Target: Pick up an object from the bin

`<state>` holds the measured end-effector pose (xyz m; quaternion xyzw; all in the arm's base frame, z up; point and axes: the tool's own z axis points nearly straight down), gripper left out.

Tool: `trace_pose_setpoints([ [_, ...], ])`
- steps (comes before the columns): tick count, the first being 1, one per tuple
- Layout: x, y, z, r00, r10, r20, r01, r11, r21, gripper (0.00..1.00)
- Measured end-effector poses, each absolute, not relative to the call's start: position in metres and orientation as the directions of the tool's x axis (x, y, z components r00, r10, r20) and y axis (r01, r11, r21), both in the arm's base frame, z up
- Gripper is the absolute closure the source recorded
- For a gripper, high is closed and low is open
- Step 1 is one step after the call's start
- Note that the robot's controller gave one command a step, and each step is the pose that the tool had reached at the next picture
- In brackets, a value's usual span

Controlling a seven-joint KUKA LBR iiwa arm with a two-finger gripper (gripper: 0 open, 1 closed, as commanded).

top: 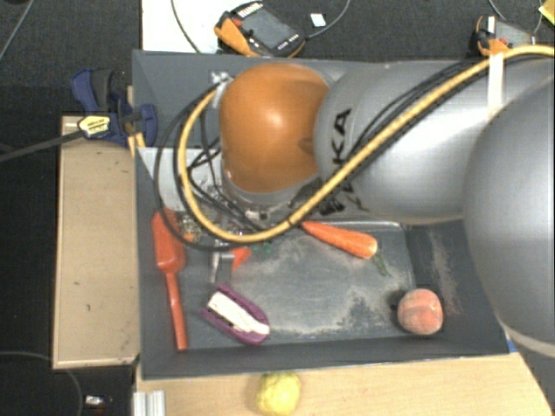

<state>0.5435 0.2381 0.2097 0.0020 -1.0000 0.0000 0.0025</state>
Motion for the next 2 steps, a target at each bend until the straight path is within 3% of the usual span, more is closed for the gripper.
trace_pose_setpoints([
  [1, 0.545, 0.236, 0.215, -1.0, 0.002, -0.003, 0.002, 1.0, 0.002, 0.0],
  [2, 0.579, 0.191, 0.101, -0.871, -0.492, -0.006, -0.492, 0.871, -0.001, 0.0],
])
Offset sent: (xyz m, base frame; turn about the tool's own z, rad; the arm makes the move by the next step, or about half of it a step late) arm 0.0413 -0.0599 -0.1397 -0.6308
